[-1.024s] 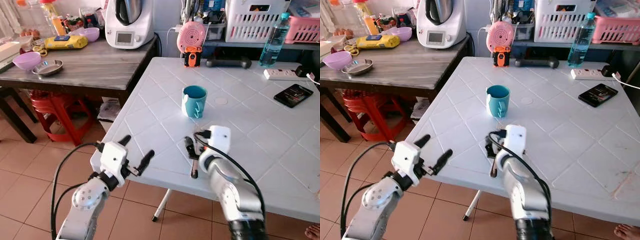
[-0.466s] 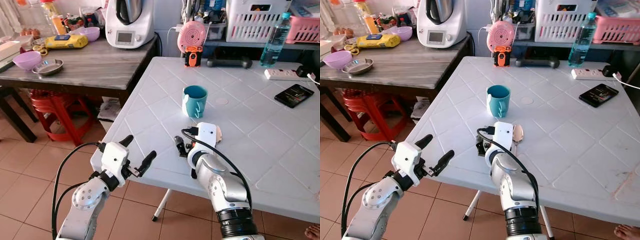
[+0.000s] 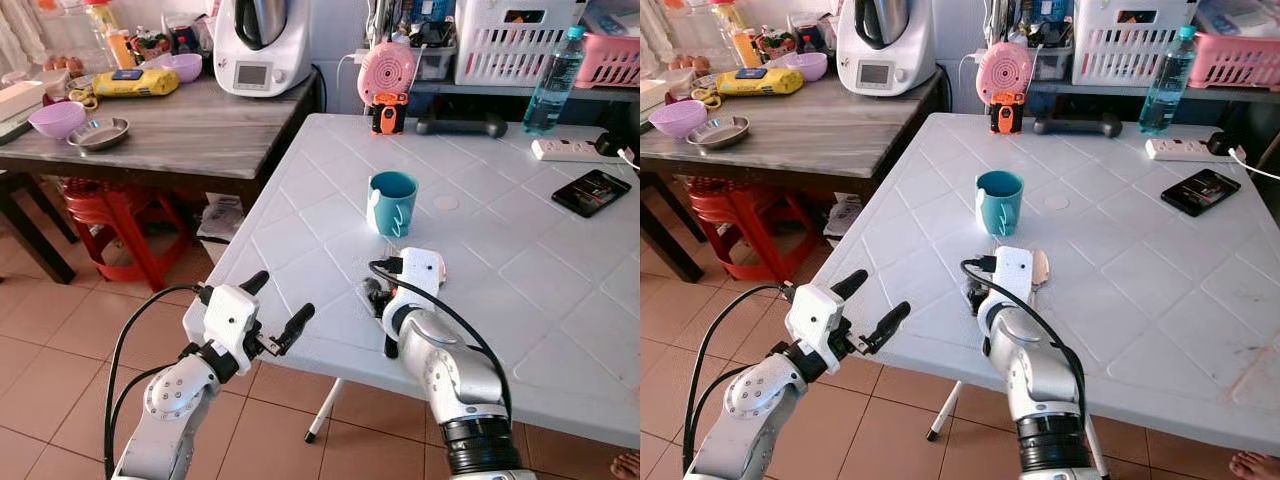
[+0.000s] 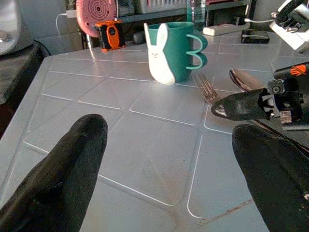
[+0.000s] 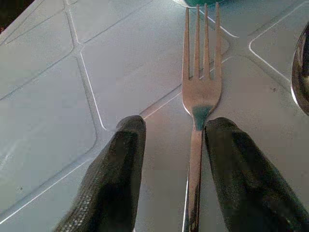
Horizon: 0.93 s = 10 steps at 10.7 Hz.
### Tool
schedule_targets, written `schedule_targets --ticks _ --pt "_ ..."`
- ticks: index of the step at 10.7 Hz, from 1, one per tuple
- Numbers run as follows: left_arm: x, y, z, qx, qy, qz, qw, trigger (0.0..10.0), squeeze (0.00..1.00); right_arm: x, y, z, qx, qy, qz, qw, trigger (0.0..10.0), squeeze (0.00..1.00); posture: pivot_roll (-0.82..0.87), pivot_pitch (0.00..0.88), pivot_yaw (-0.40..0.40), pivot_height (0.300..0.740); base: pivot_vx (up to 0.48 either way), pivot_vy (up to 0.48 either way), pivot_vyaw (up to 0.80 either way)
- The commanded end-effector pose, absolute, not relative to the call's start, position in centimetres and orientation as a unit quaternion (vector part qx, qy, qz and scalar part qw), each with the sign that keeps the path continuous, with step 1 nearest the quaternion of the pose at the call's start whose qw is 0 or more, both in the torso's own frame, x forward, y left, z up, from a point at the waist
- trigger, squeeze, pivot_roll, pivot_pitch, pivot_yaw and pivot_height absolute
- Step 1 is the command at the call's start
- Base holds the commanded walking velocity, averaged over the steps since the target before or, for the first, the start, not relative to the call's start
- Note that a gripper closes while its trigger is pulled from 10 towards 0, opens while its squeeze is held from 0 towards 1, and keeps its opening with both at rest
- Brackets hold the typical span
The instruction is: Setting the table
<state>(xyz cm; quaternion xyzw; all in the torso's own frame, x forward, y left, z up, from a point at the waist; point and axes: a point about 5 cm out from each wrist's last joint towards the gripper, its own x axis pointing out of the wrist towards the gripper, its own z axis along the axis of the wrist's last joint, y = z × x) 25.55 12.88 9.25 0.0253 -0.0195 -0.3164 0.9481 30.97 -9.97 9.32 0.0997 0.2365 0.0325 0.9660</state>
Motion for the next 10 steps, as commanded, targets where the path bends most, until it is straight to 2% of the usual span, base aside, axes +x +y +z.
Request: schedule_targets --ticks 1,6,10 --pt "25.7 13.0 9.3 0.028 -0.018 -0.319 0.947 10.0 0.0 29.8 -10.7 6.9 0.09 0.296 0.007 0.951 0.0 0.0 -0.03 0.0 0.067 0.74 0.0 0.0 0.0" --pt "25.7 12.9 9.5 0.022 -0.021 -0.323 0.946 10.0 0.0 28.5 -13.1 6.3 0.058 0.307 -0.022 0.95 0.0 0.0 -0.03 0.0 0.073 0.74 0.0 0.0 0.0" --pt "25.5 12.6 9.7 0.014 -0.027 -0.349 0.937 10.0 0.0 27.8 -13.6 5.7 0.063 0.318 -0.03 0.946 0.0 0.0 -0.04 0.0 0.078 0.74 0.0 0.0 0.0"
